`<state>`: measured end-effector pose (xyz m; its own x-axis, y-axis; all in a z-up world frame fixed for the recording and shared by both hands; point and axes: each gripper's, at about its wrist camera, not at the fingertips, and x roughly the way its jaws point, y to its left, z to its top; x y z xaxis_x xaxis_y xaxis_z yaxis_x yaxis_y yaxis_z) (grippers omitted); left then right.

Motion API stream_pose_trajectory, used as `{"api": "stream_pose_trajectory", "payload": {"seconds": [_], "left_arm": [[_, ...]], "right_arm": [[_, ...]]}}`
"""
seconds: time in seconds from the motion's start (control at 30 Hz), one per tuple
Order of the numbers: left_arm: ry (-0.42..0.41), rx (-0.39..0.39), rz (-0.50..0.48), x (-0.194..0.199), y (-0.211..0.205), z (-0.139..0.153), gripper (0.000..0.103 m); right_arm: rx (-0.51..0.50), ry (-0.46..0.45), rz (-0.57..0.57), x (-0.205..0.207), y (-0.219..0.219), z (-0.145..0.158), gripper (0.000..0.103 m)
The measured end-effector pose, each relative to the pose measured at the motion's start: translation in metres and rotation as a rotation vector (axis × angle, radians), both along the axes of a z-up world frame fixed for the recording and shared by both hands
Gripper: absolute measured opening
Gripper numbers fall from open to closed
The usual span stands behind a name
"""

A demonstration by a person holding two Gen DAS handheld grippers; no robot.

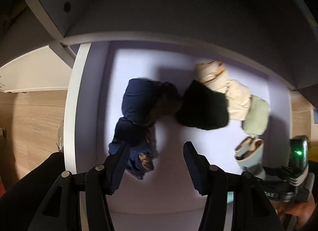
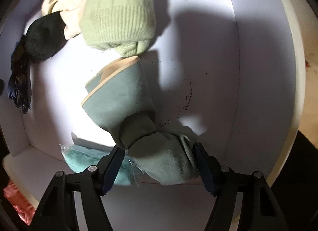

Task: Organize soft objects
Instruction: 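Bring the left tool back down over the drawer, then close the left tool on the navy lace garment in the drawer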

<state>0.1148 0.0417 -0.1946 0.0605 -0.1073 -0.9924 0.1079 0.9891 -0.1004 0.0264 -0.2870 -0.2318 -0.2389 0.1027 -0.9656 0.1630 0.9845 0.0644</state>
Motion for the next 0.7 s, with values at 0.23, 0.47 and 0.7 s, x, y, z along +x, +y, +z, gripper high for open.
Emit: {"api": "stream_pose_trajectory", "payload": {"seconds": [0.23, 0.47, 0.7], "left_arm": [[-0.004, 0.068, -0.053, 0.012, -0.004, -0.02, 0.056], [-0.003, 0.107, -0.04, 0.018, -0.001, -0.034, 0.056], [0.013, 0.09, -0.028, 0.017, 0.001, -0.041, 0.056]], "right_arm": [[-0.014, -0.019, 0.032, 0.001, -0.001, 0.0, 0.065], [-0.017, -0.019, 0.036, -0.002, -0.001, 0.0, 0.065], [-0.018, -0.018, 0.037, -0.002, -0.001, -0.001, 0.065]]}}
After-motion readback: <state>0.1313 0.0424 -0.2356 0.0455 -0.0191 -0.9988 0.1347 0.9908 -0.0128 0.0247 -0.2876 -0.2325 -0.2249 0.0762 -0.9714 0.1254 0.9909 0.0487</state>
